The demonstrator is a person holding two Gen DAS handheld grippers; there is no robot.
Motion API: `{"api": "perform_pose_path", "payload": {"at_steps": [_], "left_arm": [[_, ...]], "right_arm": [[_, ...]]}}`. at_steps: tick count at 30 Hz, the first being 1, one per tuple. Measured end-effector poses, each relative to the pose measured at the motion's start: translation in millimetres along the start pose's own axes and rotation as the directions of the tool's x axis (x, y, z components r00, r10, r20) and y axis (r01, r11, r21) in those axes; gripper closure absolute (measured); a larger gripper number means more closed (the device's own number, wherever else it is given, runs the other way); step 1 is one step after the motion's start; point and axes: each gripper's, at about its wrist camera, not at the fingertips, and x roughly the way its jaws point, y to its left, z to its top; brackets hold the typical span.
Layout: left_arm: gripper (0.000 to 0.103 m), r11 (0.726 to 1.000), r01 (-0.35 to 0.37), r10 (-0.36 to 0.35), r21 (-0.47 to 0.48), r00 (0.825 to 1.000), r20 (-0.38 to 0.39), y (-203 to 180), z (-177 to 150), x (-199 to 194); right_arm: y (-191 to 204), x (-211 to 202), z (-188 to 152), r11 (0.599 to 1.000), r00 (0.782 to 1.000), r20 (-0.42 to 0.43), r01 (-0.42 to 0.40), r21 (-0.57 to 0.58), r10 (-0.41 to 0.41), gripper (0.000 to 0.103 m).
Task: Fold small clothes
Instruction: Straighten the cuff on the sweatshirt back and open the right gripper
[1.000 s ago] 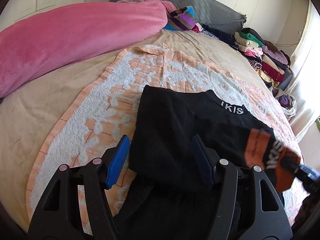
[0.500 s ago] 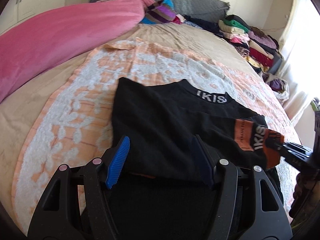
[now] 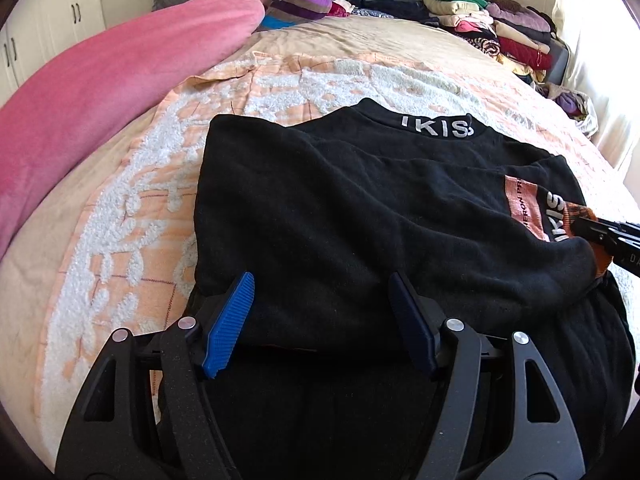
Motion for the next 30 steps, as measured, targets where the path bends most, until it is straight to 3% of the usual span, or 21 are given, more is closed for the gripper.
{"api": "perform_pose_path", "payload": {"at_steps": [7, 10, 12, 16, 18, 22, 30], "left_arm": [[0.041, 1.000, 0.008, -0.008, -0.005, 1.000, 0.024, -2, 1, -12], [0.041, 0.999, 0.040, -0.039, -0.016, 0.998, 0.054, -4, 5, -26], [0.041, 0.999, 0.048, -0.047, -0.013, 0.997, 0.058, -6, 8, -31], [0.040, 0.999, 0.048, -0.048, -0.016, 0.998, 0.029, -7, 7, -25], [0.039, 1.000, 0.026, -0.026, 0.001, 0.999, -0.020, -9, 3, -15], [0.039, 1.000, 0.021, -0.020, 0.019, 0.999, -0.028, -11, -1, -10], [0.038, 0.999, 0.048, -0.049, -0.016, 0.999, -0.021, -4, -1, -13]], "right_arm": [[-3, -26, 0, 1.000, 0.999, 0.047, 0.018, 0.003, -0.018, 0.080], [-2, -46, 1, 0.999, 0.995, 0.094, -0.033, 0.008, 0.032, 0.078], [4, -55, 3, 0.997, 0.990, 0.113, -0.082, 0.005, 0.081, 0.070], [24, -49, 0, 0.986, 0.983, 0.079, -0.166, -0.014, 0.166, 0.067], [35, -36, -6, 0.987, 0.988, 0.029, -0.154, -0.047, 0.155, 0.067], [33, -8, -20, 0.993, 0.991, -0.068, -0.117, -0.026, 0.115, 0.066], [25, -15, -16, 0.988, 0.987, -0.055, -0.152, 0.025, 0.153, 0.059]]}}
